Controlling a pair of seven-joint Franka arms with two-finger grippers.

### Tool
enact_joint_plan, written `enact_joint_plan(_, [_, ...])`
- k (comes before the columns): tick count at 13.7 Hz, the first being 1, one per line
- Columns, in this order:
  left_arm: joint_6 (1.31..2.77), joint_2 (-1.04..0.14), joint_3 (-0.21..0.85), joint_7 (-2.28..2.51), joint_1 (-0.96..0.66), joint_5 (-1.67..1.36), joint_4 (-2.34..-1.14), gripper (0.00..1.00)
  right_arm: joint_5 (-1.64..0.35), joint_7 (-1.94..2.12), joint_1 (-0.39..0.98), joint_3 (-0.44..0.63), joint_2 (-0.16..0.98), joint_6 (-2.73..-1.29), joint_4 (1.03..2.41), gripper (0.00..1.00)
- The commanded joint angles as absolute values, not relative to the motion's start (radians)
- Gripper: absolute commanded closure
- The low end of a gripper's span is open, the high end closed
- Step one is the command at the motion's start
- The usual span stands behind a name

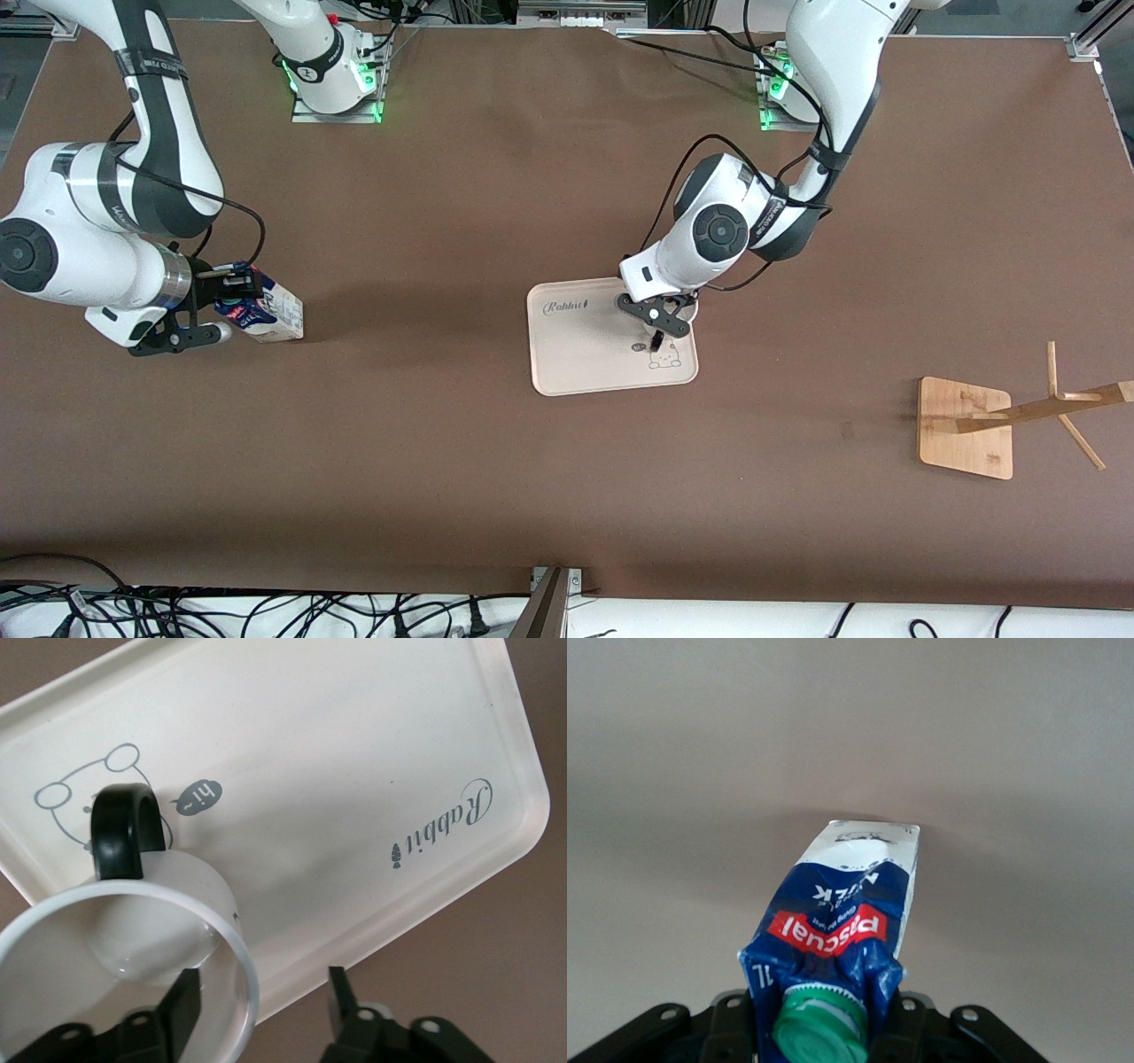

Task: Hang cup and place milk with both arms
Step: 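Grasp the white mug rim with the left gripper and lift it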

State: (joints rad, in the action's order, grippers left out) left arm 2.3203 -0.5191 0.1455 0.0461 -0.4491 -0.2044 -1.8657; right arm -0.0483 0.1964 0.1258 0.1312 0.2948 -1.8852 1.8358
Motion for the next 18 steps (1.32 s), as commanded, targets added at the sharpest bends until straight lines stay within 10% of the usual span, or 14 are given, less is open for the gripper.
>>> enact_joint_plan(1, [2.329,-0.517,0.143,0.028,-0.449,-0.172,-1.868,1.0,-0.051,0.236,0.081,0.117,0.255,-1.92,1.899,0.53])
enact_joint_plan(6, [2.31,-0.462,0.135,0.034,-0.417,-0.172,-1.868,1.0,-0.054,0.265,0.048,0.117,0.265,-1.954,1.922,0.52])
enact_joint_plan(7, [2.28,-0.444,0.135,0.035,-0.402,-0.172,-1.867,1.0,-0.055,0.265,0.048,0.117,0.265,-1.954,1.922,0.45])
enact_joint_plan(9, [2.218,-0.388,0.133,0.037,-0.368,-0.172,-1.864,1.0,-0.086,0.265,0.045,0.117,0.264,-1.941,1.922,0.0])
enact_joint_plan(18, [1.964,-0.224,0.017,0.037,-0.157,-0.167,-1.679,1.0,-0.089,0.268,0.022,0.12,0.244,-1.847,1.82,0.0])
